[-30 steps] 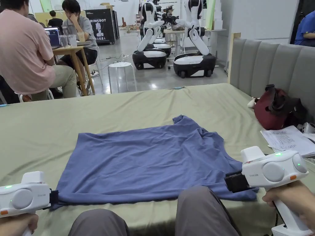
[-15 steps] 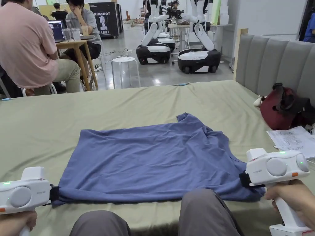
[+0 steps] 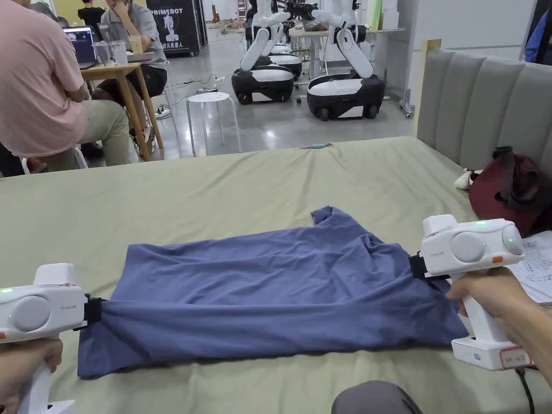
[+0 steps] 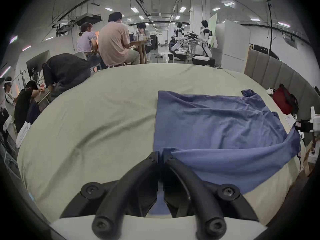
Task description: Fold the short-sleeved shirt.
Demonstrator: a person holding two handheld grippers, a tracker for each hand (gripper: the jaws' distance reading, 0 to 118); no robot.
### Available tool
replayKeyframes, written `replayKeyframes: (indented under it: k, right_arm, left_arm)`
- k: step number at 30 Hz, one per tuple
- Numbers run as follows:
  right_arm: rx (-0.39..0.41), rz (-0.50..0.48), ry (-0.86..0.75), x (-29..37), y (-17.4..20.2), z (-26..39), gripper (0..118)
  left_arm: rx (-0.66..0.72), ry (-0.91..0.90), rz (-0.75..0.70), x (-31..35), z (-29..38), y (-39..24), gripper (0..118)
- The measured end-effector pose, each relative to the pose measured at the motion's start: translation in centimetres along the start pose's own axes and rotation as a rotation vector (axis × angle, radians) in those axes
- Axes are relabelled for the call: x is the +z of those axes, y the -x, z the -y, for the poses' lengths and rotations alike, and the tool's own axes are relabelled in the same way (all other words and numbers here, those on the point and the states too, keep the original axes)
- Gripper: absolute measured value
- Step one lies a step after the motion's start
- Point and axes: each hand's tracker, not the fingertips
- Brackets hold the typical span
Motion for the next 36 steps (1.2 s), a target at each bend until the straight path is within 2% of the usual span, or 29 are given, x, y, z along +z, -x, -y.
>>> replayKeyframes:
  k: [11,16,17,18,19,20,21,22,23,24,26,28,30,31,32,36]
  right_arm:
    - [-0.040,0.012,-0.025,-7.6,-0.7,-5.5,3]
    - [-0.025,0.022,-0.019,-10.1,-0.4,-6.5,3]
    - [-0.022,0.022,-0.014,-10.7,-0.3,-6.4,3]
    - [-0.020,0.022,-0.010,-11.1,-0.1,-6.3,5]
    - [-0.015,0.021,-0.009,-11.3,0.0,-6.1,19]
    - [-0.007,0.024,-0.014,-11.5,0.2,-5.8,58]
    - [0.000,0.026,-0.017,-11.5,0.2,-5.6,93]
    - [0.007,0.033,-0.018,-11.4,0.5,-5.2,118]
    - [0.011,0.041,-0.032,-11.1,0.5,-4.8,116]
    - [0.012,0.042,-0.071,-10.6,0.7,-4.7,111]
    - [-0.004,0.054,-0.048,-9.3,0.9,-4.4,110]
    - [-0.033,0.049,0.022,-8.1,1.1,-4.0,98]
    - [-0.034,0.032,0.027,-7.1,0.5,-3.2,80]
    - [-0.031,0.024,0.026,-6.4,0.5,-2.6,78]
    - [-0.023,0.017,0.025,-5.8,0.6,-1.9,78]
    - [-0.010,0.023,0.023,-4.0,0.6,0.2,78]
  left_arm:
    - [0.083,0.018,-0.031,-7.2,-2.7,0.4,3]
    - [0.077,0.021,-0.032,-9.0,-3.9,0.4,3]
    - [0.067,0.030,-0.029,-9.3,-3.9,0.2,7]
    - [0.057,0.038,-0.030,-9.5,-3.8,0.1,15]
    - [0.041,0.043,-0.035,-9.7,-3.7,0.0,32]
    - [0.021,0.042,-0.038,-9.7,-3.4,-0.2,67]
    - [0.013,0.039,-0.043,-9.6,-3.3,-0.2,91]
    - [0.007,0.032,-0.051,-9.5,-3.0,-0.2,111]
    - [0.007,0.014,-0.063,-9.1,-2.8,-0.1,118]
    - [0.011,-0.003,-0.068,-8.7,-2.6,0.1,118]
    - [0.030,-0.003,-0.068,-7.7,-2.5,0.5,116]
    - [0.051,0.018,-0.065,-6.7,-2.2,0.9,115]
    - [0.055,0.027,-0.060,-5.5,-1.5,1.1,101]
    - [0.053,0.029,-0.054,-4.9,-1.1,1.1,93]
    - [0.049,0.031,-0.047,-4.3,-0.5,1.0,90]
    - [0.025,0.068,-0.050,-3.4,1.5,1.0,99]
